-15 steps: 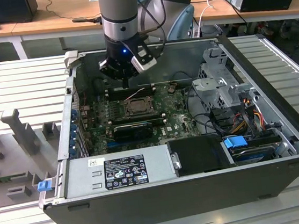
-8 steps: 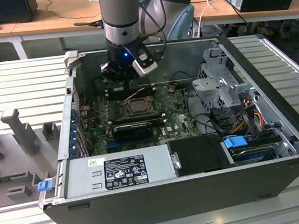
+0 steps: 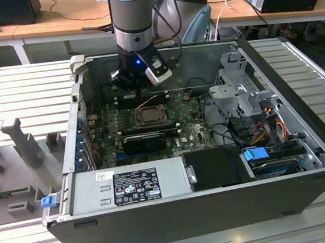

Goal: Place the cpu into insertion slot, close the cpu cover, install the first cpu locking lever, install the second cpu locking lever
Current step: 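Install the first cpu locking lever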

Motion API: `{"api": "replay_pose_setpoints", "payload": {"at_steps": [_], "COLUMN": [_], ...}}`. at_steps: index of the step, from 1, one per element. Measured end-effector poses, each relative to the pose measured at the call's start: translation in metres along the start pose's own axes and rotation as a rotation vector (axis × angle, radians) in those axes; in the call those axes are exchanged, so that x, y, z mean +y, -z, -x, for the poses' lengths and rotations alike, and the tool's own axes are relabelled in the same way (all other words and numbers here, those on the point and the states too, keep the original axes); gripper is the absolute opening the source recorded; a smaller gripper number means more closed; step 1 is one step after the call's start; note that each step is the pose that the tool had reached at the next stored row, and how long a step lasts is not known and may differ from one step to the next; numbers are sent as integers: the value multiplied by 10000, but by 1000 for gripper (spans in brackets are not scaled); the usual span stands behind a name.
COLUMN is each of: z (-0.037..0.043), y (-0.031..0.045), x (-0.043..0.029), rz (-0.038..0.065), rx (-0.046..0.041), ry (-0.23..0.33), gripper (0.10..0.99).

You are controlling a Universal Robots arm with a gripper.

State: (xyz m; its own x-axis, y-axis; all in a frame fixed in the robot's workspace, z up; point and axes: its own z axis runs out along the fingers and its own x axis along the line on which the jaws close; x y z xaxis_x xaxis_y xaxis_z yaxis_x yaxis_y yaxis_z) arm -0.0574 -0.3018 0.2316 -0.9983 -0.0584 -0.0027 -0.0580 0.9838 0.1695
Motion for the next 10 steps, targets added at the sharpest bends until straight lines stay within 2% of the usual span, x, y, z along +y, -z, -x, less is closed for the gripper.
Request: {"api": "replay_pose_setpoints", "payload": {"at_steps": [3, 4, 6, 7, 10], "z": [19, 30, 43, 45, 51], "y": [-21, -32, -38, -40, -40], "x": [-5, -8, -15, -17, -18], "rz": [0, 48, 415, 451, 424], "rx": [0, -2, -24, -27, -24], "ry": [-1, 0, 3, 4, 3], "gripper": [106, 106, 106, 106, 106]}}
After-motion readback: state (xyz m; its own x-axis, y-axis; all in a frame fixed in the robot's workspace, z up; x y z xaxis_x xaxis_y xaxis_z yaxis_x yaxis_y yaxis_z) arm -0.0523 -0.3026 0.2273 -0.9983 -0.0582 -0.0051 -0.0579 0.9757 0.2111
